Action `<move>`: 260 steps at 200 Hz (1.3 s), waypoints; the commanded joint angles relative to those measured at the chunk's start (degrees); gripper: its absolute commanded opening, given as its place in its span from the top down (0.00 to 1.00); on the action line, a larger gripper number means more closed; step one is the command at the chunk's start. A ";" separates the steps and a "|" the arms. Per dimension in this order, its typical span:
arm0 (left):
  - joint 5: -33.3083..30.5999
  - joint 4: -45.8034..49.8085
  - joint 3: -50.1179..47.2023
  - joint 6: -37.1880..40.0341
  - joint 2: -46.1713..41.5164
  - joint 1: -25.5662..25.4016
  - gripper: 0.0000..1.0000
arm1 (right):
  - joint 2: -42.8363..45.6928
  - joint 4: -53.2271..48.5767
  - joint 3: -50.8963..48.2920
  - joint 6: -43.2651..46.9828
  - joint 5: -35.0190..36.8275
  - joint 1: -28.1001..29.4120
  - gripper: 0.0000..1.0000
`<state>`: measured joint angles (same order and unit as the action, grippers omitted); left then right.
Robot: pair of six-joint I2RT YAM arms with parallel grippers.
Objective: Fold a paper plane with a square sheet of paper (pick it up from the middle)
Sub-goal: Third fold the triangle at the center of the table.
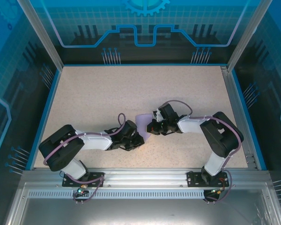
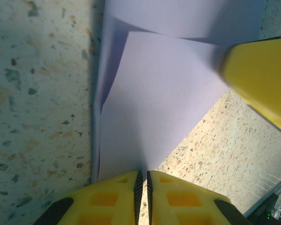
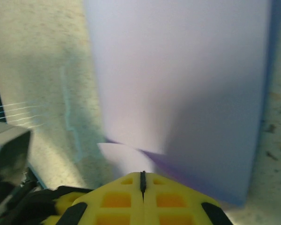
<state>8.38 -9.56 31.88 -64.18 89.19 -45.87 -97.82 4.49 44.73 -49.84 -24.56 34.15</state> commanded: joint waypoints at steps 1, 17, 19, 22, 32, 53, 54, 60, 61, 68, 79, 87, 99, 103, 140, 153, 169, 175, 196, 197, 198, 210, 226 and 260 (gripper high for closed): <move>-1.43 5.09 -2.40 -0.93 1.87 -0.63 0.84 | 4.45 -2.48 2.04 2.95 -0.30 1.70 1.00; -2.02 5.09 -2.30 -1.38 1.95 -0.71 0.85 | 4.64 -2.54 1.20 2.38 1.22 2.91 1.00; -2.16 5.15 -2.31 -1.43 1.96 -0.76 0.85 | 4.54 -2.25 0.99 2.25 1.19 3.08 1.00; -2.29 5.29 -2.34 -1.47 1.96 -0.76 0.85 | 4.37 -1.77 0.71 2.03 1.12 3.29 1.00; -2.74 5.69 -2.35 -1.52 1.96 -0.72 0.85 | 3.28 -0.20 -0.16 0.77 1.18 3.95 1.00; -2.80 5.75 -2.35 -1.42 1.87 -0.74 0.86 | 0.69 4.66 -1.87 -1.61 -0.10 4.59 1.00; -2.82 5.77 -2.30 -1.45 1.87 -0.73 0.86 | 0.52 4.74 -1.94 -1.72 -0.17 4.60 1.00; -2.72 5.71 -2.30 -1.39 1.87 -0.75 0.86 | -0.21 5.94 -2.31 -2.14 -0.33 4.59 1.00; -2.70 5.74 -2.28 -1.43 1.87 -0.73 0.86 | -0.32 6.08 -2.38 -2.21 -0.32 4.56 1.00; -2.82 5.91 -2.26 -1.41 1.91 -0.74 0.86 | -1.04 6.81 -2.70 -2.36 -0.28 4.54 1.00; -2.94 6.30 -2.17 -1.20 1.93 -0.72 0.86 | -2.08 6.74 -3.08 -2.38 0.65 4.51 1.00; -3.19 6.65 -2.01 -1.01 2.03 -0.74 0.87 | -2.81 6.76 -3.60 -2.32 1.37 4.37 1.00; -3.28 6.86 -1.78 -0.84 2.30 -0.72 0.87 | -3.79 7.25 -4.61 -2.17 2.31 3.63 1.00; -3.28 6.89 -1.82 -0.83 2.41 -0.76 0.87 | -4.01 7.71 -5.05 -2.27 2.48 3.37 1.00; -3.89 7.80 -2.13 -0.91 2.57 -0.72 0.89 | -5.28 15.51 -8.70 -3.03 -0.18 -3.08 1.00; -4.24 8.16 -2.40 -0.92 2.41 -0.76 0.90 | -4.84 15.39 -8.66 -1.91 0.04 -4.96 1.00; -4.50 8.39 -2.72 -0.79 2.14 -0.76 0.90 | -4.66 14.90 -8.21 -0.82 -0.59 -7.68 1.00; -4.60 8.41 -2.85 -0.78 2.05 -0.72 0.90 | -4.67 14.93 -8.15 -0.65 -0.92 -8.45 1.00; -4.62 8.33 -2.71 -0.63 2.26 -0.76 0.90 | -4.35 15.25 -7.91 -0.05 -1.78 -10.52 1.00; -4.61 8.29 -2.70 -0.61 2.28 -0.74 0.90 | -4.37 15.27 -7.91 -0.02 -1.84 -10.56 1.00; -4.61 8.27 -2.66 -0.60 2.30 -0.77 0.90 | -4.30 15.28 -7.90 0.04 -2.05 -10.62 1.00; -4.14 8.23 -2.20 -0.01 2.72 -0.72 0.90 | -3.35 14.80 -7.16 -0.03 -3.38 -10.76 1.00; -3.91 8.68 -1.67 0.37 3.01 -0.74 0.90 | -0.67 13.76 -6.30 -0.38 -4.58 -10.22 1.00; -3.63 8.89 -1.14 1.05 3.01 -0.73 0.90 | 4.76 7.96 -4.56 0.61 -1.32 -5.88 1.00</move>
<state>6.87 -9.96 31.79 -64.42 89.30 -46.30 -97.23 16.05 37.87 -50.89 -27.20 25.04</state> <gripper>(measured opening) 0.106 0.042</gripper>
